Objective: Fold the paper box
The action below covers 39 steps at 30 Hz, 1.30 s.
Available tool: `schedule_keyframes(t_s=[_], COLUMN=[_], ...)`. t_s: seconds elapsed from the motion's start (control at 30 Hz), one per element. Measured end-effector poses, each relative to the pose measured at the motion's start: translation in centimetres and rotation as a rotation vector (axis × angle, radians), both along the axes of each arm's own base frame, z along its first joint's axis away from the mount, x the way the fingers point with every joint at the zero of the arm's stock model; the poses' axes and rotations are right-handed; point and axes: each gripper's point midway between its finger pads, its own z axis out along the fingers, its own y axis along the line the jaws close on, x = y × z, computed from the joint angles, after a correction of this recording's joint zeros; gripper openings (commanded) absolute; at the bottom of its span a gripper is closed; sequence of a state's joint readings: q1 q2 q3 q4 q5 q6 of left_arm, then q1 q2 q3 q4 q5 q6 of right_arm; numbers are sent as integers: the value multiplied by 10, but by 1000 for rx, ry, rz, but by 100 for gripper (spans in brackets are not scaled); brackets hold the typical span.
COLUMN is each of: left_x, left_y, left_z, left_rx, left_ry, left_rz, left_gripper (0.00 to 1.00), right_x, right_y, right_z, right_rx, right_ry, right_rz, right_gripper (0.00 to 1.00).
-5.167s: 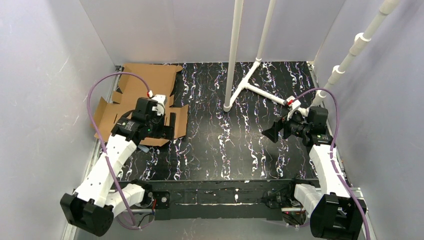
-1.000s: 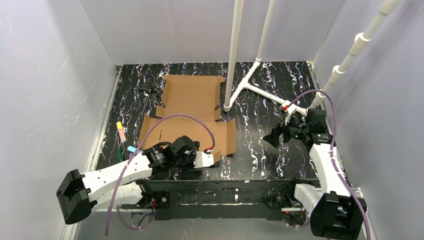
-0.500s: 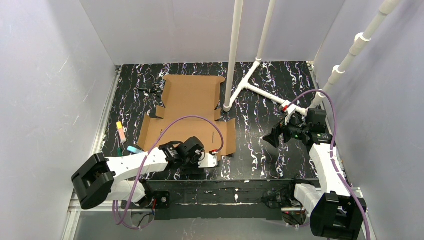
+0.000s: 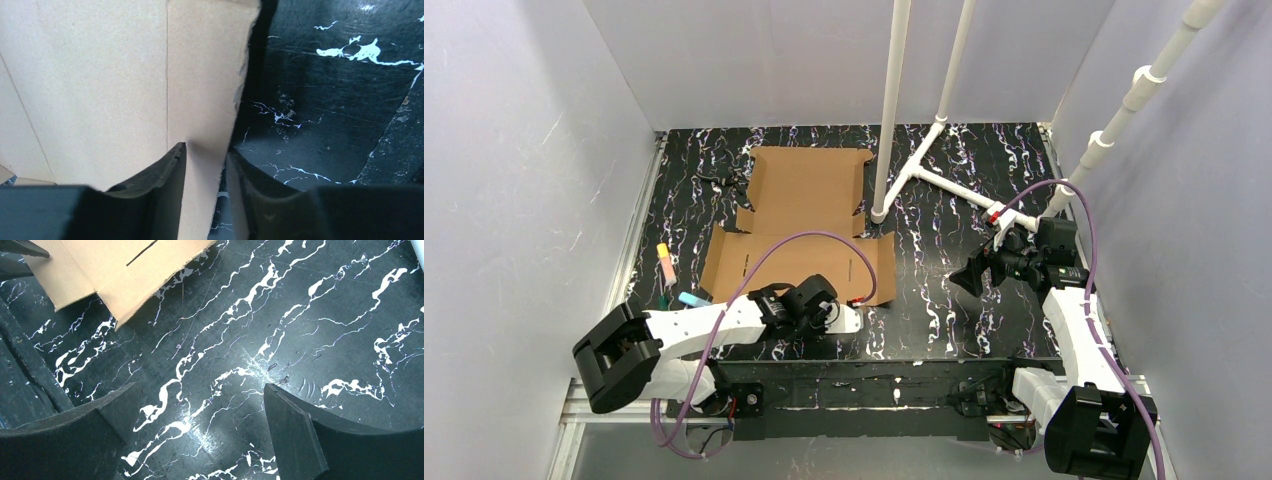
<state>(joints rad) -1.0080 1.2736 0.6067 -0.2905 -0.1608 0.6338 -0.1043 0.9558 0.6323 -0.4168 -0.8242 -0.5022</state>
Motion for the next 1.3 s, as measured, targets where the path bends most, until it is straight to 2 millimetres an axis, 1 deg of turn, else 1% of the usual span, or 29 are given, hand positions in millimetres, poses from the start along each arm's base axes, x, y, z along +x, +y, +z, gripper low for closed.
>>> schedule_keyframes(t_s=[0.17, 0.23, 0.37, 0.6, 0.7, 0.8, 0.93, 1.17, 1.3], left_x=[2, 5, 12, 9, 11, 11, 6, -2, -9], left_y=[0, -3, -13, -28, -43, -61, -84, -125, -142], left_z=[2, 7, 23, 39, 50, 55, 52, 39, 31], left_rx=[2, -5, -52, -141, -195, -245, -283, -306, -323], left_ry=[-11, -27, -55, 0, 38, 89, 169, 299, 381], left_rz=[12, 17, 50, 162, 233, 298, 358, 460, 530], left_gripper=[5, 0, 0, 0, 0, 0, 0, 0, 0], right_x=[0, 0, 0, -1, -1, -1, -1, 0, 0], right_y=[0, 0, 0, 1, 1, 1, 1, 1, 1], right_z=[0, 0, 0, 1, 1, 1, 0, -2, -3], right_rx=[1, 1, 1, 5, 5, 5, 5, 6, 6], right_ry=[-1, -1, -2, -3, -3, -2, -1, 11, 13], right_rz=[2, 3, 3, 8, 8, 8, 7, 7, 7], right_gripper=[100, 100, 100, 100, 100, 100, 100, 100, 100])
